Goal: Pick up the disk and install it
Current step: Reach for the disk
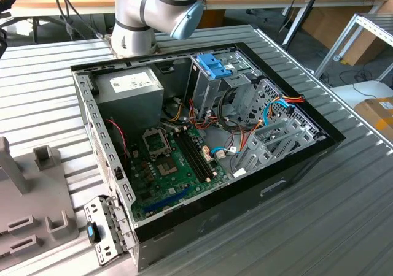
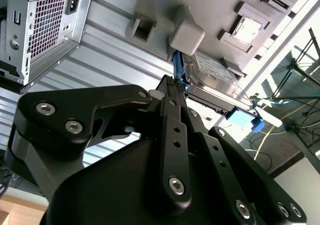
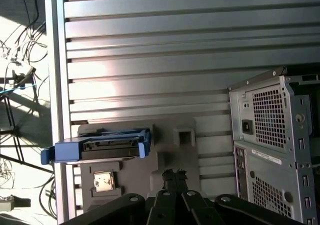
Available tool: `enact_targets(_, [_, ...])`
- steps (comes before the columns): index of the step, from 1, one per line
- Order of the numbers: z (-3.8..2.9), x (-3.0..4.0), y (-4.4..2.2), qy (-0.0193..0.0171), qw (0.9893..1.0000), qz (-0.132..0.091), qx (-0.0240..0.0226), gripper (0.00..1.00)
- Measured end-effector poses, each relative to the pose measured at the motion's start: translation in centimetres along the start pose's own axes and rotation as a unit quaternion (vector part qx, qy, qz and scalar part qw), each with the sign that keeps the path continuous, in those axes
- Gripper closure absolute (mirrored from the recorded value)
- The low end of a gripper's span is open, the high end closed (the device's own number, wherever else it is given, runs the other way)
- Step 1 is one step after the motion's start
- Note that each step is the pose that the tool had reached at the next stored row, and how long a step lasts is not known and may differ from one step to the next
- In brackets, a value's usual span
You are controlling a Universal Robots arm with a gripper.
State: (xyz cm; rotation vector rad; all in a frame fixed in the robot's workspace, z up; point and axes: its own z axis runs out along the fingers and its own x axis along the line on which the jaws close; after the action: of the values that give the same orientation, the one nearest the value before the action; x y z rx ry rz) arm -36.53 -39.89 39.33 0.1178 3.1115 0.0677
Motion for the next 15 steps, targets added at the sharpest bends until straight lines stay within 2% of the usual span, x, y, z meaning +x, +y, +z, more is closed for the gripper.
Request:
enact_targets(3, [0.0,0.01,0.0,0.0003,1.0,0.0,0.0,0.89])
enact_targets(5, [0.0,0.0,0.0,0.0046,1.0,0.0,0.0003,0.89])
enact_targets(7, [0.01,0.01,0.0,0.0066,1.0,0.0,0.0005,0.89])
enact_targets(15, [-0.01,0.0,0.0,0.0071,1.0,0.0,-0.0005,0.89])
